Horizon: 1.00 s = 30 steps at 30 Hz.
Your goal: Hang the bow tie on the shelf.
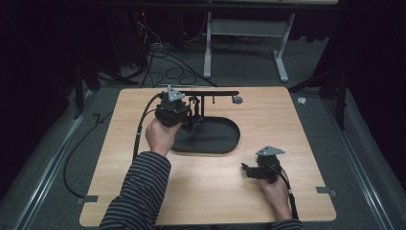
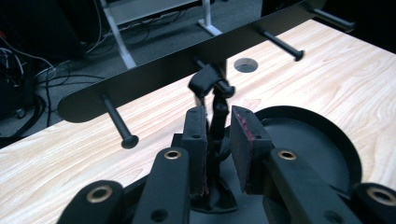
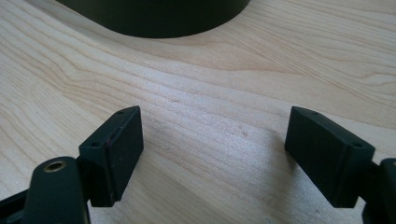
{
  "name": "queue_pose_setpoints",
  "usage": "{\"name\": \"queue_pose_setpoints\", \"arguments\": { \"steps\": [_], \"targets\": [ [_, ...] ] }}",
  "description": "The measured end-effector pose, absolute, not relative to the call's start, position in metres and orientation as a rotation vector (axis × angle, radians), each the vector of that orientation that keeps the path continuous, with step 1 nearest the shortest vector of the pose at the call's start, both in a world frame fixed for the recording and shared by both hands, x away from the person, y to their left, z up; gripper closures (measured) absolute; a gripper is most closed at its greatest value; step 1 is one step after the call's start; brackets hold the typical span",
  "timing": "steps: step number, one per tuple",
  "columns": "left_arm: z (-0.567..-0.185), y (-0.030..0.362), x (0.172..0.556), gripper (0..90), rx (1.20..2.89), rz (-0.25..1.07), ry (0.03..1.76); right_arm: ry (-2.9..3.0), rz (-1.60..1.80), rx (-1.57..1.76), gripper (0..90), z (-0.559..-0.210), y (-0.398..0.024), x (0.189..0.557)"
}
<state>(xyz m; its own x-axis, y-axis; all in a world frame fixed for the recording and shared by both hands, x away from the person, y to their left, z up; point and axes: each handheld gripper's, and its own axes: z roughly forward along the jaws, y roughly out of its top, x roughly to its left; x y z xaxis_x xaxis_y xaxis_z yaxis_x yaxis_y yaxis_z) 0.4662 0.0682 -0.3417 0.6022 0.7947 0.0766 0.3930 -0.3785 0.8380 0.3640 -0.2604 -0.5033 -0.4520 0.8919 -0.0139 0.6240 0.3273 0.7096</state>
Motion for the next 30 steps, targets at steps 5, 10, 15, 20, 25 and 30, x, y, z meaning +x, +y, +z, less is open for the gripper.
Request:
{"name": "queue_pose_setpoints", "arguments": {
  "steps": [5,10,15,20,25,30],
  "targets": [
    [-0.34,0.069,0.461,73.5,1.999,0.604,0.923,2.195,0.903,1.34,20.7,-0.503,-0.26,0.364],
    [-0.341,0.074,0.457,69.9,1.983,0.588,0.924,2.195,0.903,1.34,20.7,-0.503,-0.26,0.364],
    [-0.342,0.078,0.453,67.4,1.981,0.582,0.919,2.195,0.903,1.34,20.7,-0.503,-0.26,0.364],
    [-0.34,0.083,0.448,66.3,1.971,0.577,0.913,2.195,0.903,1.34,20.7,-0.503,-0.26,0.364],
    [-0.341,0.088,0.445,65.7,1.959,0.559,0.914,2.195,0.903,1.34,20.7,-0.503,-0.26,0.364],
    [-0.341,0.091,0.44,65.7,1.951,0.542,0.913,2.196,0.903,1.339,20.7,-0.503,-0.26,0.364]
  ]
}}
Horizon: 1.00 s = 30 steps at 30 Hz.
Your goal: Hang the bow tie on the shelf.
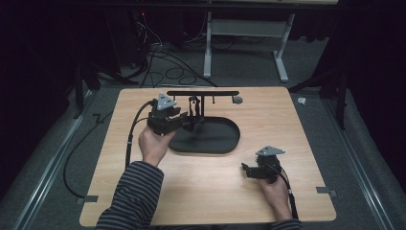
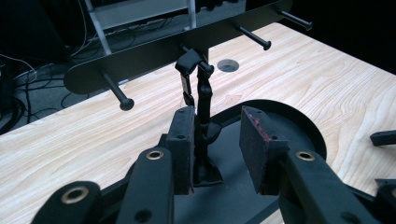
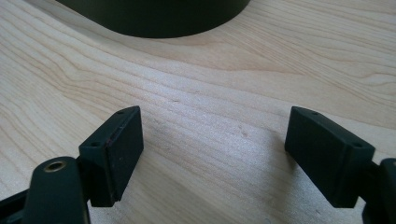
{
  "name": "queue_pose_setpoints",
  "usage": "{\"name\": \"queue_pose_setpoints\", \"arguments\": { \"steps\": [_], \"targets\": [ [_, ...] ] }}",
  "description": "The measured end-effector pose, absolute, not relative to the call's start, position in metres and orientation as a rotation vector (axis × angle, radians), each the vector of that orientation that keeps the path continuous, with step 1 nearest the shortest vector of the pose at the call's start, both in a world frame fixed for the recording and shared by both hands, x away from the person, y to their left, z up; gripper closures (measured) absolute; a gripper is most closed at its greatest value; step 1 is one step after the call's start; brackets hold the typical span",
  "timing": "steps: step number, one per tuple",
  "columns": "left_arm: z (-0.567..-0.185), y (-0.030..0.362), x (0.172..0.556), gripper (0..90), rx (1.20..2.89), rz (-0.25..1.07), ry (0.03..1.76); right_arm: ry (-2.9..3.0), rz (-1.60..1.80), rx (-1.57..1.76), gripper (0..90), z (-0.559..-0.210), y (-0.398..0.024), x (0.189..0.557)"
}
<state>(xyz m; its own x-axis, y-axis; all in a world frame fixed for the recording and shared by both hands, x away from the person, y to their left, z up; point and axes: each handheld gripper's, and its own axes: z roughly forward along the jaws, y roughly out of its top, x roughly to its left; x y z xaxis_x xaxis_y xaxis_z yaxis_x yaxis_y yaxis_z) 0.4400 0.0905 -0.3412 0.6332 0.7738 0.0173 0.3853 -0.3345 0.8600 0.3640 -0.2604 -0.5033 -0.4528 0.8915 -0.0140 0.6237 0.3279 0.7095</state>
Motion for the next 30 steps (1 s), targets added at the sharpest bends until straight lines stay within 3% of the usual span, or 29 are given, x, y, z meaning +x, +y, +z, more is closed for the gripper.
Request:
{"name": "queue_pose_setpoints", "arguments": {
  "steps": [30],
  "targets": [
    [-0.349,0.106,0.412,64.8,1.912,0.496,0.893,2.196,0.903,1.337,20.7,-0.503,-0.26,0.364]
  ]
}}
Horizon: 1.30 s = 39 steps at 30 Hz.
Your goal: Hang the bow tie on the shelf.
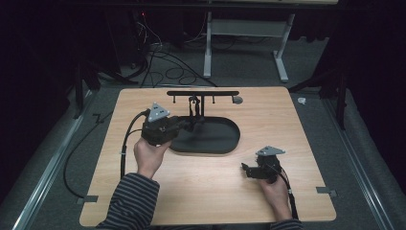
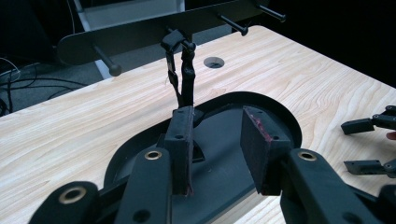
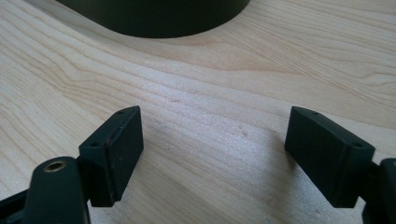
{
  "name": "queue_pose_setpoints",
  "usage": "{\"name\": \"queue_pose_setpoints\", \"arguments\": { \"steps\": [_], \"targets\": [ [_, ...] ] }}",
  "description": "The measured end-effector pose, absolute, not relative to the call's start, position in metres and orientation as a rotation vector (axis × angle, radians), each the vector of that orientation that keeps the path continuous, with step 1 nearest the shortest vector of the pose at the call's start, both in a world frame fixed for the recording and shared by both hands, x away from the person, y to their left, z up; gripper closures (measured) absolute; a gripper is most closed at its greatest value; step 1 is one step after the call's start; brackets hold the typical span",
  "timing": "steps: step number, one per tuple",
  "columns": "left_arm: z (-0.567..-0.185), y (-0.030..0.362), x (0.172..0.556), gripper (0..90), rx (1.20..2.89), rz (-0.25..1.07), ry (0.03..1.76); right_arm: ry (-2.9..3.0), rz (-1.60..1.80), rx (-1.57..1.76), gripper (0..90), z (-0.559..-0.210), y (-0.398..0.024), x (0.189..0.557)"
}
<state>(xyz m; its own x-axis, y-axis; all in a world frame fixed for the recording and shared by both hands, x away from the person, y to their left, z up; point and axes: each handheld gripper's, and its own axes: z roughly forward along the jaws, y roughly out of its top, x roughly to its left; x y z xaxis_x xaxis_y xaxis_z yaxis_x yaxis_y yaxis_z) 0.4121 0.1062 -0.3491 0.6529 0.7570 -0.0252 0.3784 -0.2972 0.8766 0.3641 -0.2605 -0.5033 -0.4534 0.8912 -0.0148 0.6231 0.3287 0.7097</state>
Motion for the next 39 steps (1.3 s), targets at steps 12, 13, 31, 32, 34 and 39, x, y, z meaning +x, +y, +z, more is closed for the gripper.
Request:
{"name": "queue_pose_setpoints", "arguments": {
  "steps": [12,13,31,32,34,39],
  "targets": [
    [-0.351,0.111,0.403,65.0,1.891,0.469,0.892,2.196,0.903,1.338,20.7,-0.503,-0.26,0.364],
    [-0.351,0.112,0.403,64.9,1.888,0.461,0.895,2.196,0.903,1.337,20.7,-0.503,-0.26,0.364],
    [-0.352,0.129,0.388,65.2,1.844,0.436,0.908,2.194,0.903,1.34,20.7,-0.503,-0.26,0.364],
    [-0.352,0.131,0.387,65.3,1.84,0.436,0.91,2.194,0.903,1.341,20.7,-0.503,-0.26,0.364],
    [-0.354,0.134,0.386,65.4,1.833,0.434,0.918,2.195,0.903,1.34,20.7,-0.503,-0.26,0.364],
    [-0.357,0.141,0.382,65.4,1.827,0.427,0.931,2.195,0.903,1.342,20.7,-0.503,-0.26,0.364]
  ]
}}
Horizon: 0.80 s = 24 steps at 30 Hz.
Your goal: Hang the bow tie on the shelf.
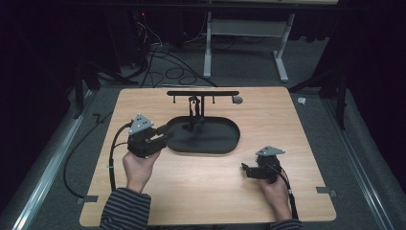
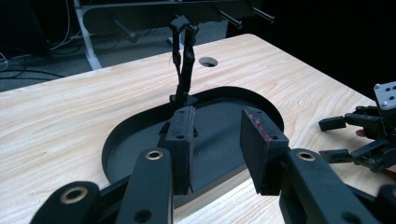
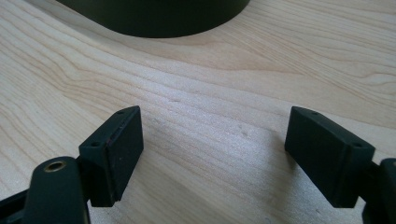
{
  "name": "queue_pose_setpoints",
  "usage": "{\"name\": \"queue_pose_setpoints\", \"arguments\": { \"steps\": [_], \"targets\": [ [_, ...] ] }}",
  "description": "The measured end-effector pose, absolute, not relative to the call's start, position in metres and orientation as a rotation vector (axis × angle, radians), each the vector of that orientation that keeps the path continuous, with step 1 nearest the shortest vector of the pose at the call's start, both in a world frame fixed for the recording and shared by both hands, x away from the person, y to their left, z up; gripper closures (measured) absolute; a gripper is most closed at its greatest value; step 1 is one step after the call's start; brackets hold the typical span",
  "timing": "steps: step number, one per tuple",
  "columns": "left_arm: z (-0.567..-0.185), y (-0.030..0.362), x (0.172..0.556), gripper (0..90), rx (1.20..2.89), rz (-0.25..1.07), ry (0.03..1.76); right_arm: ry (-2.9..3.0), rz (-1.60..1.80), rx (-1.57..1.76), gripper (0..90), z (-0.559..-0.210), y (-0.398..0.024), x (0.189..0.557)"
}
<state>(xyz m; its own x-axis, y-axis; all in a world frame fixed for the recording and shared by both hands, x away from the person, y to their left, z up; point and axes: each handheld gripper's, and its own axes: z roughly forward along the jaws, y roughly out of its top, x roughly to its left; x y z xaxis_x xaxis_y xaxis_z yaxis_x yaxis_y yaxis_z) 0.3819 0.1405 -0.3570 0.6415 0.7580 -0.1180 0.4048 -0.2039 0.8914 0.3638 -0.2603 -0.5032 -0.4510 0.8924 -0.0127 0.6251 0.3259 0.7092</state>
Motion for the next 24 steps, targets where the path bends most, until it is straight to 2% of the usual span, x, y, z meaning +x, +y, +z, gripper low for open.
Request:
{"name": "queue_pose_setpoints", "arguments": {
  "steps": [24],
  "targets": [
    [-0.376,0.153,0.366,64.1,1.813,0.385,0.965,2.195,0.903,1.342,20.7,-0.503,-0.26,0.364]
  ]
}}
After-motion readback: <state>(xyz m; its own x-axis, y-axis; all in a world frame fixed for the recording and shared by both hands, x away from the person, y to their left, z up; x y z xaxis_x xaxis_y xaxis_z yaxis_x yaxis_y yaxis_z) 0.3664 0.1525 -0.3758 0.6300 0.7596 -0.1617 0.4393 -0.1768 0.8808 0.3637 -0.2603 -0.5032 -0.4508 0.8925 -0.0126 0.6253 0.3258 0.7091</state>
